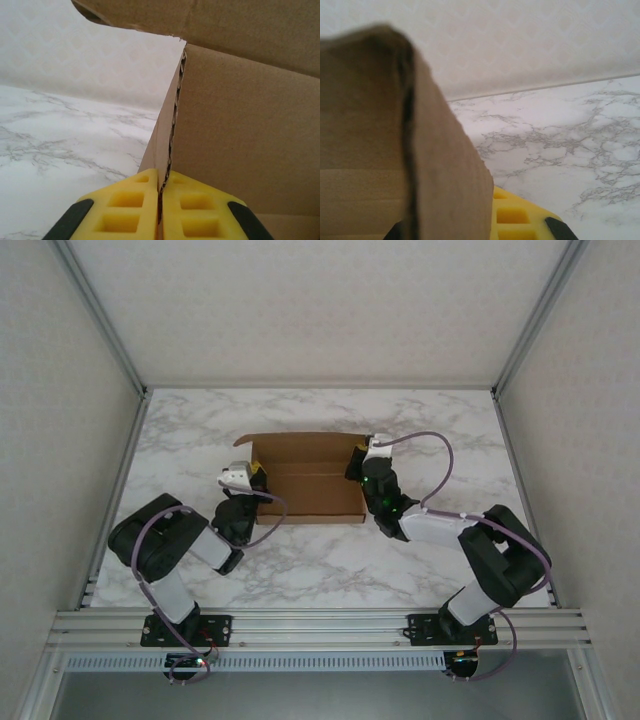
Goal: Fold the paper box
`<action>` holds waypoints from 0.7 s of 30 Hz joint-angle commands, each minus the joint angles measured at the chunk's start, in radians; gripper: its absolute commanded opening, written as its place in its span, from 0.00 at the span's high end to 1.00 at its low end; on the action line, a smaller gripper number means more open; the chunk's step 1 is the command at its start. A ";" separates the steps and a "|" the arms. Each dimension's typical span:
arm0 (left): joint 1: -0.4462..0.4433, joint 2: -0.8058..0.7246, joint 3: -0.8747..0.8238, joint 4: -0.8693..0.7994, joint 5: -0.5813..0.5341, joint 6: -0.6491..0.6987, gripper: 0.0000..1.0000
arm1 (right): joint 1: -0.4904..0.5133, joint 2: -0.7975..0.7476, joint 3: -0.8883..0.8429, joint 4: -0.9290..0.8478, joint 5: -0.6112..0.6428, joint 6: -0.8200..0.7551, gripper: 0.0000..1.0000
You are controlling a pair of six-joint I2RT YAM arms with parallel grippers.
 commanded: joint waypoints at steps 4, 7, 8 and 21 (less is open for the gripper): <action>-0.010 0.078 0.059 0.131 0.009 0.001 1.00 | -0.005 0.055 0.065 -0.002 -0.001 0.087 1.00; -0.010 0.097 0.039 0.186 0.014 -0.004 1.00 | -0.004 0.068 0.039 0.039 -0.003 0.089 1.00; -0.009 0.094 0.032 0.192 0.018 -0.003 1.00 | -0.005 0.070 0.023 0.059 0.002 0.089 1.00; -0.069 0.016 -0.094 0.098 -0.019 -0.073 1.00 | 0.009 0.059 -0.111 0.096 0.019 0.146 1.00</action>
